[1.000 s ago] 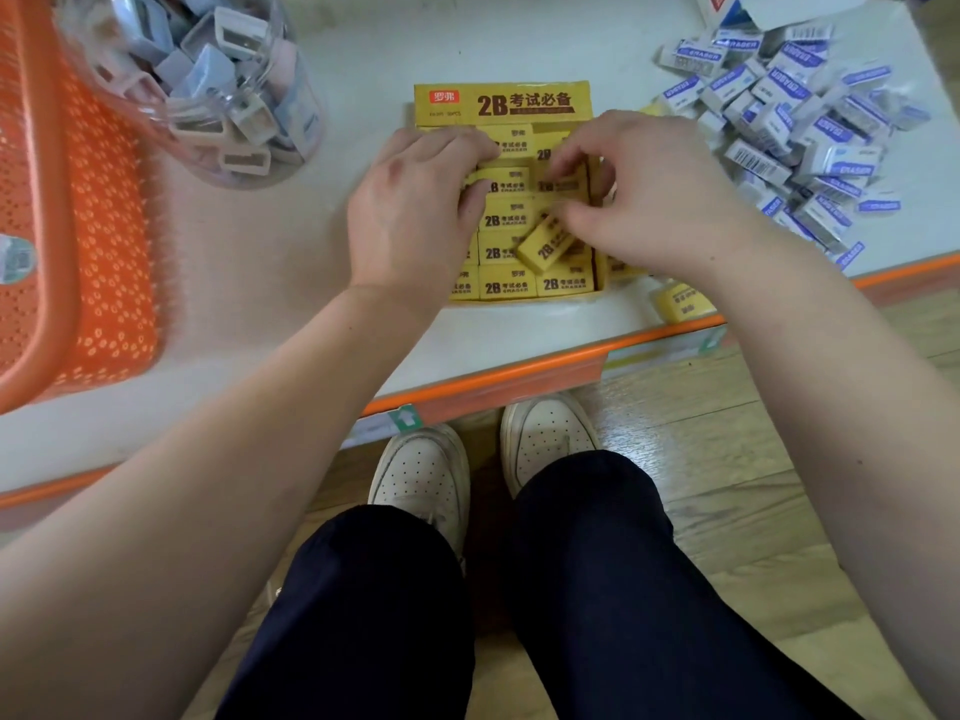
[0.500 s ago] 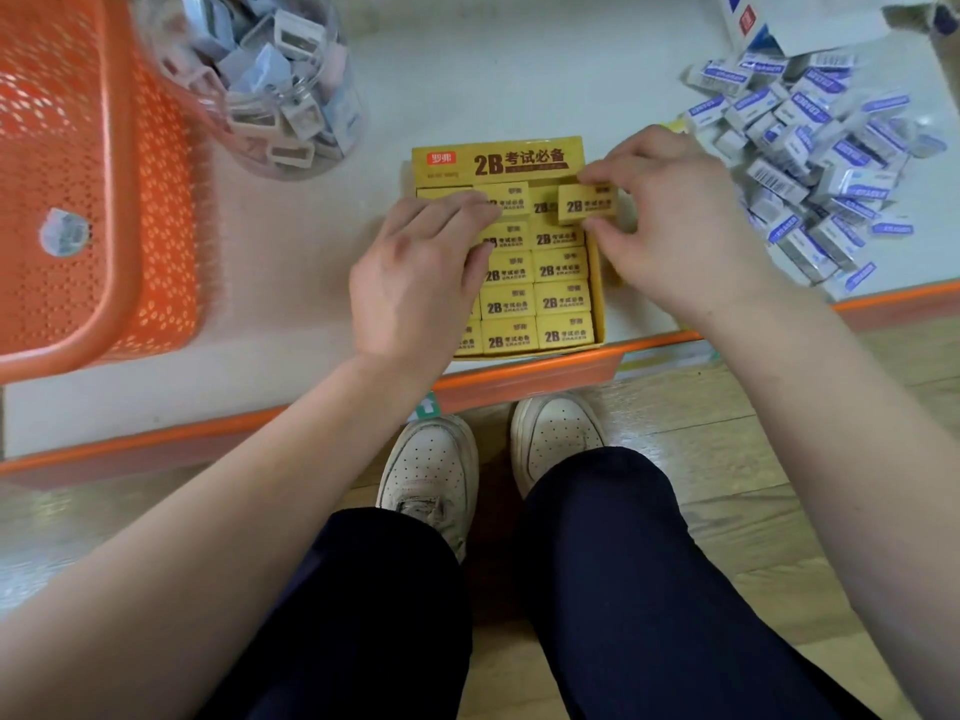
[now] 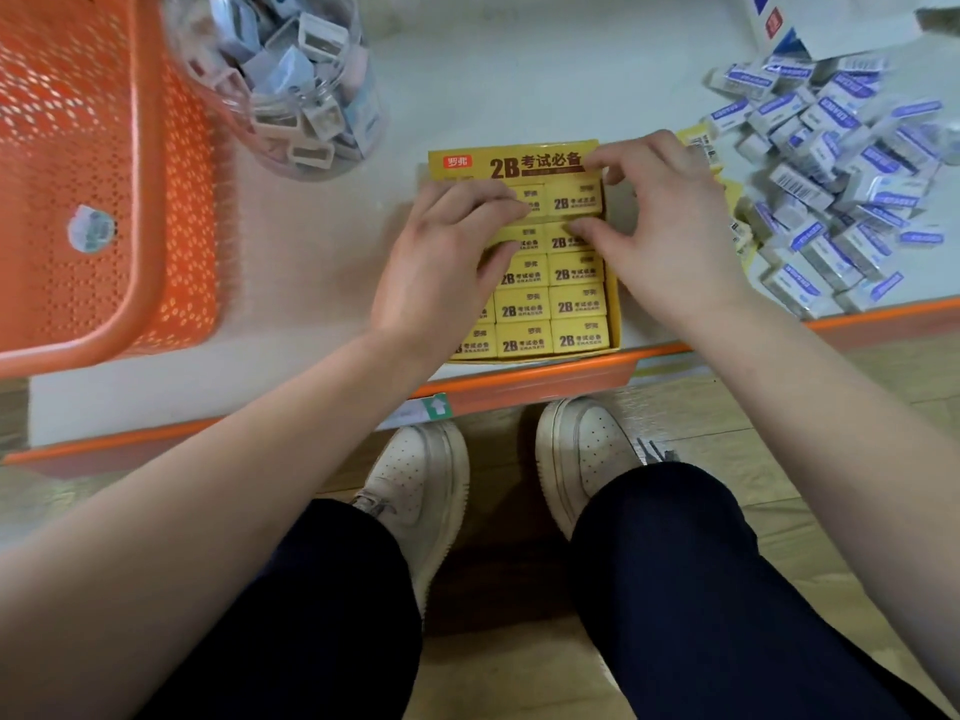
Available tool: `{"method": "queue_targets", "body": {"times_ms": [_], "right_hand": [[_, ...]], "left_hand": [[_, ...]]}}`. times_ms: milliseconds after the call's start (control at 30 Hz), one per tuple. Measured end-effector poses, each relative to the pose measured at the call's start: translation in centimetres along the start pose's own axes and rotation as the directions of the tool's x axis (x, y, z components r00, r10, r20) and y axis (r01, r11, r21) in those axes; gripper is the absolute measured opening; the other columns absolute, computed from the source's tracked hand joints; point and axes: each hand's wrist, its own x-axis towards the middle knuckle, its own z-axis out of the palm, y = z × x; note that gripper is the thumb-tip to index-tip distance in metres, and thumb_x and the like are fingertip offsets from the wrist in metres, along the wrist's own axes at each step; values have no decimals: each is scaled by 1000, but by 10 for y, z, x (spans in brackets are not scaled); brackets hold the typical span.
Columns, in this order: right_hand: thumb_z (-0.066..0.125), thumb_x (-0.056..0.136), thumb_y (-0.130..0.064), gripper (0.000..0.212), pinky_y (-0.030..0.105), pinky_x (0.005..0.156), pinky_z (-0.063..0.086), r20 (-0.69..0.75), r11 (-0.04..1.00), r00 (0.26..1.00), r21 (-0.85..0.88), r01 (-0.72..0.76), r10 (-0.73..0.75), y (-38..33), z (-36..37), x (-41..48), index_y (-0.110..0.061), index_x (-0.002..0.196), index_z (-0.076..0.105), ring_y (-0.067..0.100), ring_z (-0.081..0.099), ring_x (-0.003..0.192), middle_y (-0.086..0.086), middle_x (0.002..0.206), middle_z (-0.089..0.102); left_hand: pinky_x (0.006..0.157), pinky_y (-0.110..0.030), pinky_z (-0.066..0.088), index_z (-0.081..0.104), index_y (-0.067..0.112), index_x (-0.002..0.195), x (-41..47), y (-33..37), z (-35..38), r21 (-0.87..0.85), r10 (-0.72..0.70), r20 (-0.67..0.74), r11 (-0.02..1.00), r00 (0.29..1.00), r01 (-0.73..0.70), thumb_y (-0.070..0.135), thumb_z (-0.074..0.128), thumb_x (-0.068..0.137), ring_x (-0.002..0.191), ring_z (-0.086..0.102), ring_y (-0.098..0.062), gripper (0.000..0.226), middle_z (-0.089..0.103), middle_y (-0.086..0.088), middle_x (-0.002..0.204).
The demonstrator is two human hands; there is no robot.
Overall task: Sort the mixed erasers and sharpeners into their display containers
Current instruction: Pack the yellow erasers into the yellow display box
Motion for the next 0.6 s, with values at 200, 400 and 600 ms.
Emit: {"method": "queue_targets", "body": {"times_ms": [200, 400, 600], "right_hand": [[54, 89, -21, 24, 28, 94, 31, -71, 998, 995, -9, -65, 64, 19, -25, 2, -17, 112, 63, 26, 48, 111, 4, 116, 59], [58, 87, -20, 27, 18, 86, 32, 180, 987, 970, -23, -161, 163, 28, -52, -2, -26, 113, 64, 11, 52, 100, -6, 107, 60], [75, 71, -36, 38, 34, 102, 25, 408, 982, 909, -188, -2, 80, 23, -55, -9, -31, 108, 65, 25, 32, 122, -4, 126, 49]], "left_hand": [[92, -25, 40, 67, 12, 113, -3, -1, 2, -4, 10, -32, 1000, 999, -10, 15, 62, 89, 110, 53, -21, 25, 63, 1, 115], [92, -14, 31, 68, 13, 113, -3, -2, 1, -18, -5, -44, 1000, 999, 5, 15, 61, 89, 110, 50, -17, 25, 63, 2, 115], [92, -12, 30, 67, 15, 113, -4, -2, 2, -36, -9, -50, 999, 999, 7, 14, 61, 89, 110, 48, -14, 25, 63, 4, 115]]}}
